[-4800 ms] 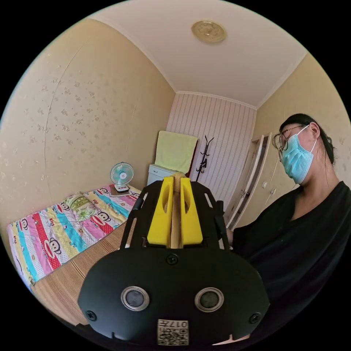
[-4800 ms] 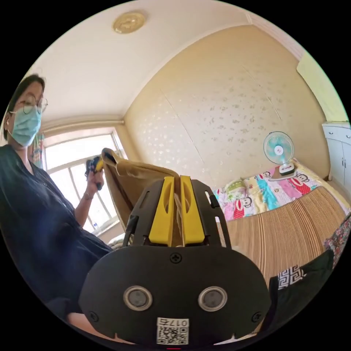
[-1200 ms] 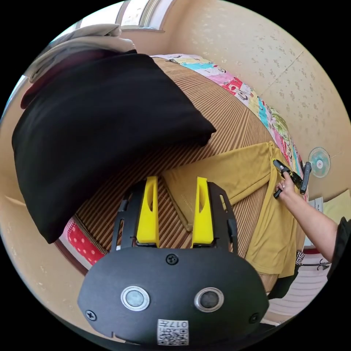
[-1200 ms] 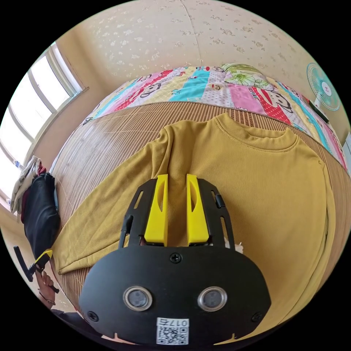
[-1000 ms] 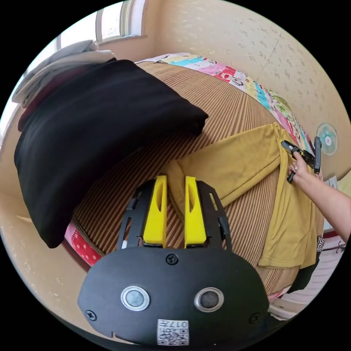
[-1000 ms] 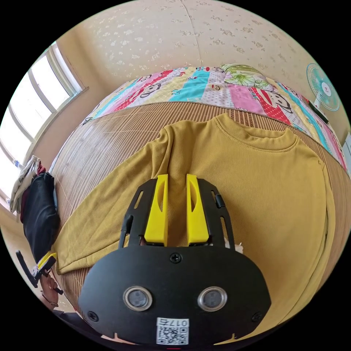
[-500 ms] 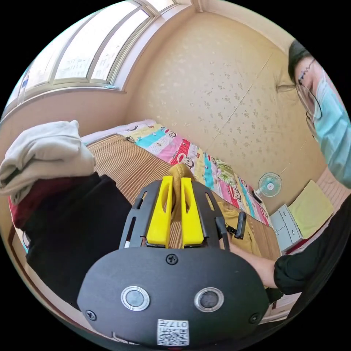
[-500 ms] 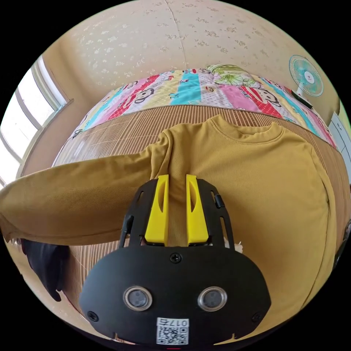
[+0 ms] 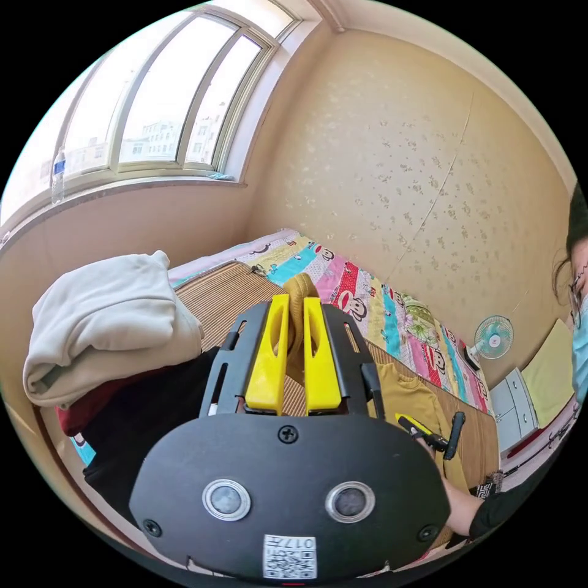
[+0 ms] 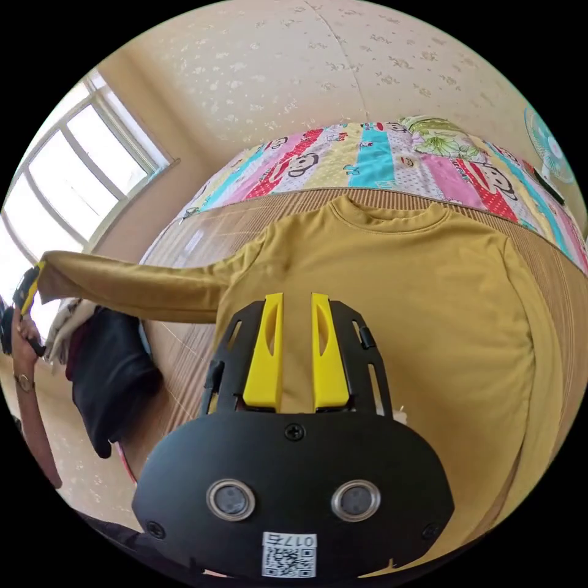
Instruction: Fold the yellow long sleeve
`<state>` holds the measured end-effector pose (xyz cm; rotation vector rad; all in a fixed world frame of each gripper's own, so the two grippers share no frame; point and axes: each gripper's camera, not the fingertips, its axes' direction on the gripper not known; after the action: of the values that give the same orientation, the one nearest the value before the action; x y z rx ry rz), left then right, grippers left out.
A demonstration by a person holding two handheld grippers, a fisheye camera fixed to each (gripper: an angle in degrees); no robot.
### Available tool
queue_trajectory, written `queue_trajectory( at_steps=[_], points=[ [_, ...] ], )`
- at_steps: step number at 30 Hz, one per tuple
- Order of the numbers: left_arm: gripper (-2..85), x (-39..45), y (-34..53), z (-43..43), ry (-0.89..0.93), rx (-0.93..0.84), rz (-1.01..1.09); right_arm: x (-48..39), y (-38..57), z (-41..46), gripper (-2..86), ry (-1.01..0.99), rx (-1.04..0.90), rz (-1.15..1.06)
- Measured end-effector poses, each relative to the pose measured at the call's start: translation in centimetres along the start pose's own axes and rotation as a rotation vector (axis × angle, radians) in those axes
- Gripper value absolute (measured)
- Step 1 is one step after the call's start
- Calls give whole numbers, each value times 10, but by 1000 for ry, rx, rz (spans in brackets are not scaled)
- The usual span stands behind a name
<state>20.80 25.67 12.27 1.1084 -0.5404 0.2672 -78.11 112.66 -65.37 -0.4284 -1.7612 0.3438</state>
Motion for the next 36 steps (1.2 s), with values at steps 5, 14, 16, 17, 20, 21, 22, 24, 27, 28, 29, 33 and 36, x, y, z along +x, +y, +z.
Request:
queue_trajectory(
  at_steps=[5,14,16,17,20,21,22,24,27,28,29,33,36],
  points=[
    [47,29,-20,13,68,-30,15,49,23,4,73,50,-73,-44],
    [49,259,25,101,547,-177,92,107,14,-82,75,-134,63,242],
    [49,314,62,129,594,-248,107,129,17,-103,78,-153,122,306],
    [50,346,91,149,641,-291,152,147,19,-114,80,-178,158,345],
    [57,397,170,185,682,-388,358,200,26,-132,95,-216,226,414],
    [61,403,195,198,659,-499,372,211,27,-134,98,-219,232,426],
    [63,402,206,202,651,-540,371,232,30,-136,106,-236,247,448],
    [73,378,233,203,641,-581,318,263,33,-137,119,-290,271,486],
    [77,335,238,199,651,-594,184,308,35,-121,141,-515,281,553],
    [77,328,238,198,655,-597,167,318,33,-114,148,-599,282,567],
    [79,316,237,197,653,-605,151,322,30,-107,156,-652,270,580],
    [79,287,215,190,524,-586,205,306,11,-103,168,-626,194,539],
    [80,272,185,198,423,-560,243,290,0,-112,161,-510,142,533]
  ],
)
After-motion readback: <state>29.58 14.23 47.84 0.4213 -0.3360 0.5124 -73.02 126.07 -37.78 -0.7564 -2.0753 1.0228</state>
